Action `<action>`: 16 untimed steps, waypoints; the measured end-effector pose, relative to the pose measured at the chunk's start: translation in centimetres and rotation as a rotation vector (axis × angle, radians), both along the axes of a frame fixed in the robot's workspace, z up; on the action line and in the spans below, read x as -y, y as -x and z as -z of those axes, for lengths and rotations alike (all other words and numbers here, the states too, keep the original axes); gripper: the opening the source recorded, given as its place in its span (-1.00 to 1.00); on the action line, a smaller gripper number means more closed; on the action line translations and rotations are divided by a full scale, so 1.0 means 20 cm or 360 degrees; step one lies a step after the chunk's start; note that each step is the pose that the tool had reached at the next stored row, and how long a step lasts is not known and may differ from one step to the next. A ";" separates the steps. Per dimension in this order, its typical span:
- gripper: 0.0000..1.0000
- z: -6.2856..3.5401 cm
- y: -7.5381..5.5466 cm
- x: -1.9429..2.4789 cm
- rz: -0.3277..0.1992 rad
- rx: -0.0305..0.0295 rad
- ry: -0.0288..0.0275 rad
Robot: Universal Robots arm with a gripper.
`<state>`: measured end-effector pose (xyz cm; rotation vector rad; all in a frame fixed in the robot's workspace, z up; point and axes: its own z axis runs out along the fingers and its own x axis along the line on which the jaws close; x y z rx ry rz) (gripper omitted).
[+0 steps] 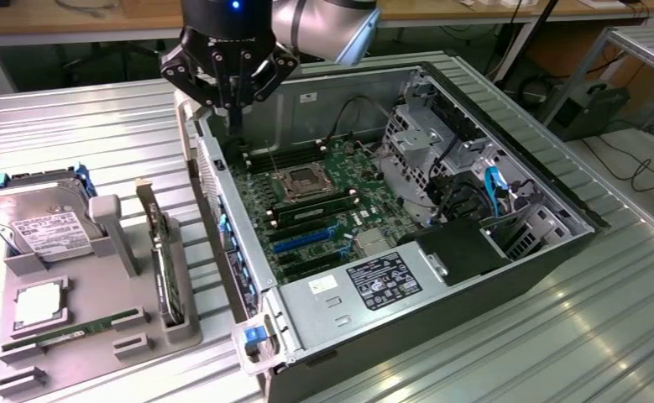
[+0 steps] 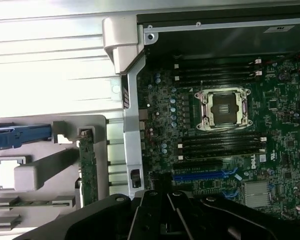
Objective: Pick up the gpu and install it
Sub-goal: 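Reach for the gpu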
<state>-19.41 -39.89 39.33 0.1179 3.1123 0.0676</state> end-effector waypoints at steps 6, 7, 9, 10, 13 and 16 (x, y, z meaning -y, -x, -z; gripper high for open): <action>-0.79 0.000 0.04 0.000 0.0000 0.00000 -0.00001; -0.79 0.000 0.04 0.000 0.0000 0.00000 0.00000; -0.79 0.000 0.05 0.000 0.0000 -0.00001 0.00000; -0.79 0.000 0.06 0.000 0.0000 -0.00001 0.00000; -0.79 0.000 0.09 0.000 0.0000 0.00000 -0.00001; -0.79 0.000 0.11 0.000 0.0000 0.00000 -0.00001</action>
